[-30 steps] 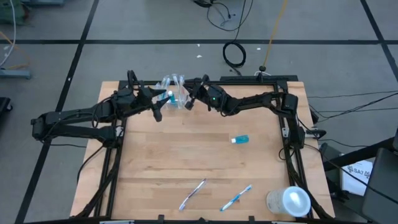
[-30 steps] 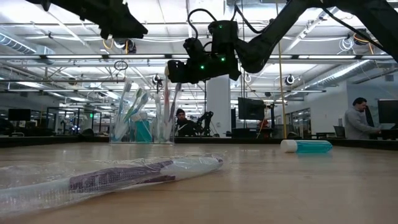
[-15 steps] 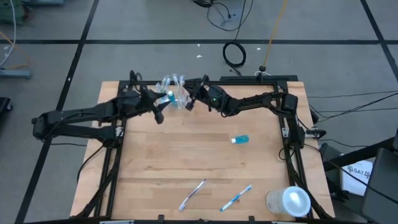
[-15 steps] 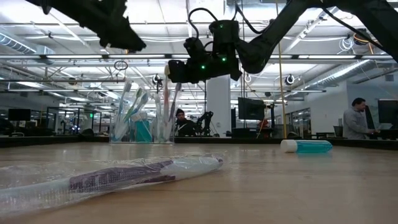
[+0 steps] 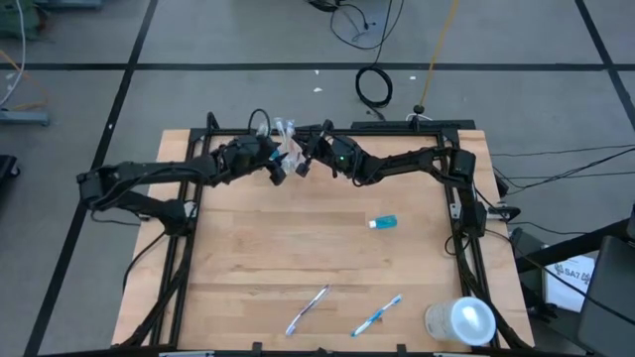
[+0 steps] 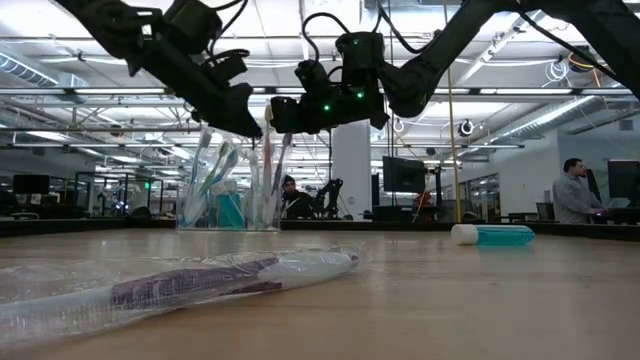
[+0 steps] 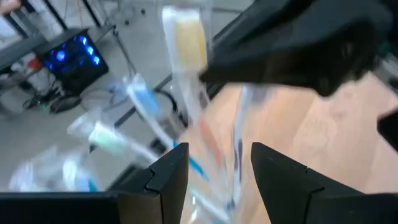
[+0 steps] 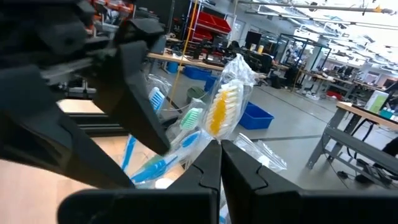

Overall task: Pick & Place toothbrushing station
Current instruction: Put the orange toothbrush into the transparent organizer

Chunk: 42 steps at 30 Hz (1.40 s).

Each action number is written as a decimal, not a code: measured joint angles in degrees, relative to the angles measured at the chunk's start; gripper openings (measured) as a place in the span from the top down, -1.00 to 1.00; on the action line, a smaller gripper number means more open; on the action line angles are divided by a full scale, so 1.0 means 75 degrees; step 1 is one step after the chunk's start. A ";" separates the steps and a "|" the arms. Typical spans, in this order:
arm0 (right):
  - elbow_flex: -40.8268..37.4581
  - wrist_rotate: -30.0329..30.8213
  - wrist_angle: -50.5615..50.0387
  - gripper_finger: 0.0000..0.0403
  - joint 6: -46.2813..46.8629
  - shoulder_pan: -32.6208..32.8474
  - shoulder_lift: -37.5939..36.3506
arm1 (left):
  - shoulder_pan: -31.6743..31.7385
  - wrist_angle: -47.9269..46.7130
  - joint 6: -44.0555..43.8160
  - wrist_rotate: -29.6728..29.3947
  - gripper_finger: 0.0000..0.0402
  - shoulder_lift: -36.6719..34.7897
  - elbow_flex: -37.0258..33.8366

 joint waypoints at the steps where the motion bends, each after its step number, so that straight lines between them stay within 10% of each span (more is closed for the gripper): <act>1: 0.0000 -0.0019 -0.0030 1.00 -0.0019 0.0000 0.0000 | 0.0070 0.0207 0.0082 0.0116 0.10 0.0059 0.0000; 16: 0.0000 -0.0558 -0.0124 1.00 -0.0136 -0.0003 0.0000 | 0.0847 -0.0213 0.1100 0.1063 0.10 -0.0654 0.0003; 23: 0.0000 -0.0639 0.0159 1.00 -0.0130 -0.0003 0.0001 | 0.1584 -0.0089 0.1633 0.3318 0.10 -0.0989 0.0012; 42: -0.0003 -0.0632 0.0217 1.00 -0.0127 0.0017 0.0006 | 0.1917 0.1003 0.1317 0.3985 0.23 0.0478 0.0009</act>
